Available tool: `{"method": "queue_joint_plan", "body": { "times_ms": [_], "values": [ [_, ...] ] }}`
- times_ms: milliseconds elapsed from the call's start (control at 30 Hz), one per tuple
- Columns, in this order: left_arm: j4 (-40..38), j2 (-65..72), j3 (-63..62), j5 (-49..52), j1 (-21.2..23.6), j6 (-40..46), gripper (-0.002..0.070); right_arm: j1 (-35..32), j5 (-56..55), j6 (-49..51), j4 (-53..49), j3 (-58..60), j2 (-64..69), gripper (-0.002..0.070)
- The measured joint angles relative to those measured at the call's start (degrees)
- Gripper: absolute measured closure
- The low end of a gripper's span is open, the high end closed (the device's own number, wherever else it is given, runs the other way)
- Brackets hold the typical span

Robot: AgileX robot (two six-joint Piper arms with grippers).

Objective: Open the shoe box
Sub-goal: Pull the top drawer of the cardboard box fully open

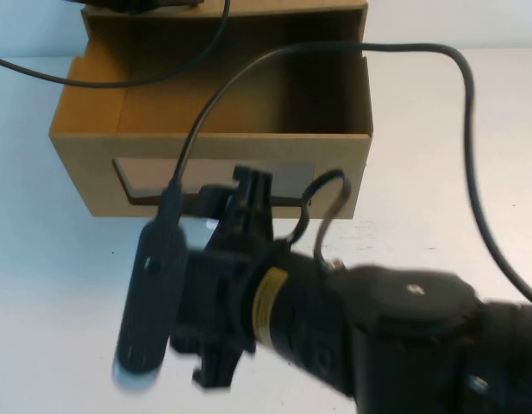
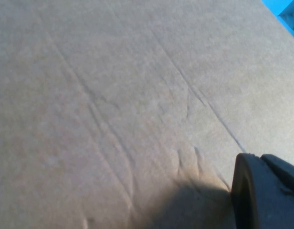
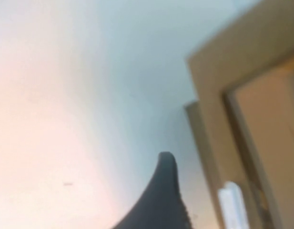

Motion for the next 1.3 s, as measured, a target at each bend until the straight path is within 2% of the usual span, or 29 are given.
{"method": "queue_joint_plan", "body": {
  "times_ms": [167,433,533,733,967,1033,1200,1300],
  "values": [
    [-0.11,0.0,-0.39,0.25,0.0,0.0,0.0678,5.74,4.41,-10.87,10.57,0.09,-4.08,0.0105],
    [1.65,-1.8,-3.83,4.71,0.0,0.49,0.0677,8.37,9.64,-12.84,16.49,0.51,-13.03,0.0107],
    [3.35,-5.1,-5.26,6.19,0.0,0.13,0.0677,8.4,10.67,-12.84,17.08,0.51,-16.67,0.0132],
    [8.77,-16.57,-6.61,6.68,0.0,-2.43,0.0677,8.4,13.82,-12.84,19.47,0.51,-24.35,0.0283],
    [22.96,-30.01,-6.76,11.56,-0.1,-9.05,0.0677,8.5,20.11,-12.84,21.72,0.51,-34.41,0.058],
    [26.92,-34.46,-6.26,12.12,-0.1,-10.74,0.0677,8.5,22.5,-12.84,21.99,0.51,-37.44,0.0643],
    [32.32,-48.73,2.18,12.48,-0.1,-13.04,0.0677,8.5,28.92,-12.84,23.67,0.51,-43.42,0.0682],
    [33.57,-59.53,12.07,11.96,-0.1,-14.61,0.0677,8.5,33.03,-12.84,25.78,0.51,-45.85,0.0686]
  ]
}}
